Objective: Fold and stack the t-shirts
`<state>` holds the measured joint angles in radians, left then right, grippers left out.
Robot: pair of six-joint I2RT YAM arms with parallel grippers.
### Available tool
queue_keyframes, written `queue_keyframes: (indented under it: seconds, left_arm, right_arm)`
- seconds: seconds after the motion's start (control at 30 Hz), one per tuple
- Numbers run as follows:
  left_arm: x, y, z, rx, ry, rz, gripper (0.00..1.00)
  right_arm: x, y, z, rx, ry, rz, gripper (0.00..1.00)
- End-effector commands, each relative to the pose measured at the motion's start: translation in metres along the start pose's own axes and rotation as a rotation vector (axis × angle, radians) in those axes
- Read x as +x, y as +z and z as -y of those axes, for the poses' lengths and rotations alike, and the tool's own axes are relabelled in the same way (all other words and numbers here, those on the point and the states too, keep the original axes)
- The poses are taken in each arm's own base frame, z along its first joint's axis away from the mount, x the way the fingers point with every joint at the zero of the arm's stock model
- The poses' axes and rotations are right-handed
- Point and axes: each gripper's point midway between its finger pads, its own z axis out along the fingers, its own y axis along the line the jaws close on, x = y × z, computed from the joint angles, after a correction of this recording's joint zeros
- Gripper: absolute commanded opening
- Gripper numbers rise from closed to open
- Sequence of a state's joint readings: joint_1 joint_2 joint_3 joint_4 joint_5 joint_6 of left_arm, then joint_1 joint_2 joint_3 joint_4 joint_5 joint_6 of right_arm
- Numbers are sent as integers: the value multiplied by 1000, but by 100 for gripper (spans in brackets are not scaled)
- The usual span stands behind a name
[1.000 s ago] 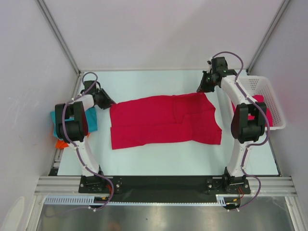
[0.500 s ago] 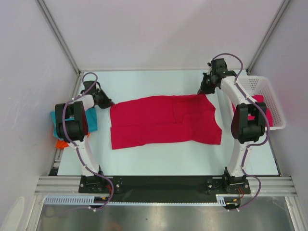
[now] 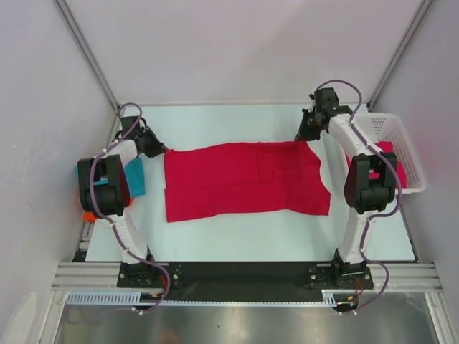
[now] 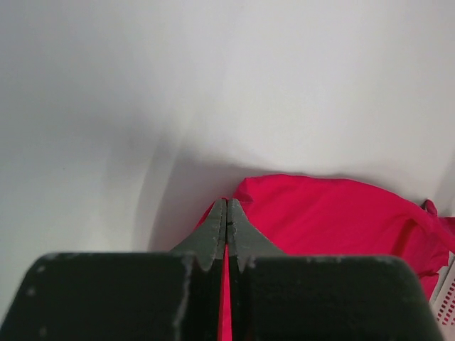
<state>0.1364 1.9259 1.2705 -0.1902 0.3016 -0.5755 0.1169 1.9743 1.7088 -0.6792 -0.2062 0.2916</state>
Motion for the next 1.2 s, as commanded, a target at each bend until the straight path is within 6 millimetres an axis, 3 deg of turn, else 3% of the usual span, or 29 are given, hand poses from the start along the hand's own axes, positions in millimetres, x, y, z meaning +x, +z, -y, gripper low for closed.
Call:
queue_keyframes:
  seconds: [0.0, 0.1, 0.27, 0.43, 0.7, 1.17]
  left_arm:
    - [-18, -24, 18, 51, 37, 57, 0]
    - [-19, -31, 17, 46, 43, 65, 0]
    - [-23, -50, 13, 47, 44, 90, 0]
    - [-26, -72, 5, 47, 39, 116, 0]
    - [-10, -90, 10, 89, 50, 104, 0]
    - [35, -110, 2, 114, 58, 57, 0]
  right_arm:
    - [-11, -20, -3, 6, -31, 61, 0]
    - [-10, -19, 6, 34, -18, 62, 0]
    - [-16, -24, 49, 151, 77, 79, 0]
    - [-14, -28, 76, 234, 127, 85, 0]
    - [10, -24, 80, 231, 144, 32, 0]
    - [30, -54, 78, 259, 121, 43, 0]
